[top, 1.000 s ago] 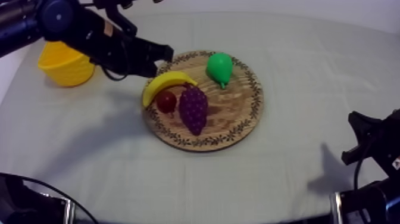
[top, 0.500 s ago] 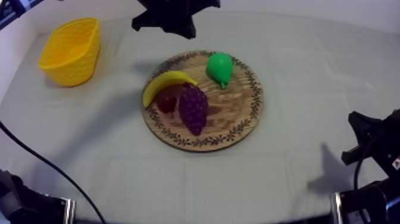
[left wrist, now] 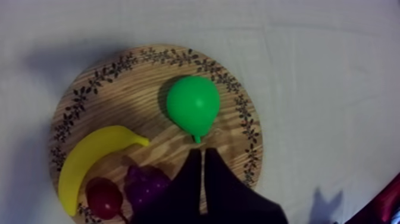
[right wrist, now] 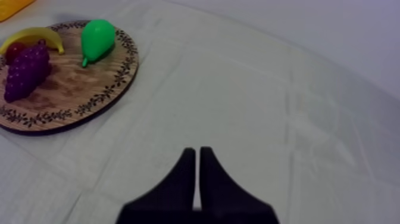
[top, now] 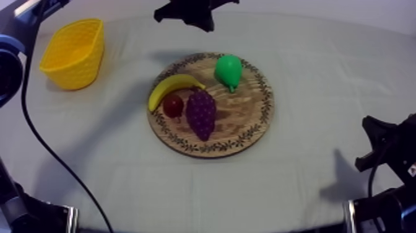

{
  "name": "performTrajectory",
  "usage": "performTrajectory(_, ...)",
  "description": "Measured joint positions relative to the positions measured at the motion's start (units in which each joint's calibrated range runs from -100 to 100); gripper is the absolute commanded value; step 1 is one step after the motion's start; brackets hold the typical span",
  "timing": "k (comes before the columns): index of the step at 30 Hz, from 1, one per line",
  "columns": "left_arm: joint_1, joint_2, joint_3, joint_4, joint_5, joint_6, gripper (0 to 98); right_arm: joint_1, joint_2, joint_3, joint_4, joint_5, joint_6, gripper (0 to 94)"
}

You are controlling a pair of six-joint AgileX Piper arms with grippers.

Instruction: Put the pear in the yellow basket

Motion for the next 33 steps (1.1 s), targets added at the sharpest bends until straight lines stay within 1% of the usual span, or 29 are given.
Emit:
performTrajectory(8, 0.83, 3.58, -3.66, 0.39, 0.73, 1.30, 0.4, 0.00, 0.00, 0.00, 0.00, 0.00, 0.00, 0.4)
performTrajectory(10, 1.02, 4.02, -3.58, 0.39, 0.84, 1.52, 2.2, 0.00, 0.00, 0.00, 0.00, 0.00, 0.00, 0.4)
performTrajectory(13, 1.25, 4.16, -2.71, 0.32, 0.84, 2.19, 8.4, 0.00, 0.00, 0.00, 0.00, 0.00, 0.00, 0.4)
performTrajectory(18, 1.73, 4.07, -1.17, 0.02, 0.87, 3.01, 27.0, 0.00, 0.00, 0.00, 0.00, 0.00, 0.00, 0.4)
performTrajectory(25, 2.21, 2.61, 0.46, 0.34, 1.13, 2.98, 61.9, 0.00, 0.00, 0.00, 0.00, 0.00, 0.00, 0.4)
performTrajectory(28, 2.40, 2.04, 1.08, 0.64, 1.22, 2.94, 74.8, 0.00, 0.00, 0.00, 0.00, 0.00, 0.00, 0.4)
performTrajectory(30, 2.54, 1.85, 1.31, 0.78, 1.59, 2.97, 81.6, 0.00, 0.00, 0.00, 0.00, 0.00, 0.00, 0.4)
performTrajectory(33, 2.66, 1.83, 1.55, 0.77, 2.00, 3.23, 88.3, 0.00, 0.00, 0.00, 0.00, 0.00, 0.00, 0.4)
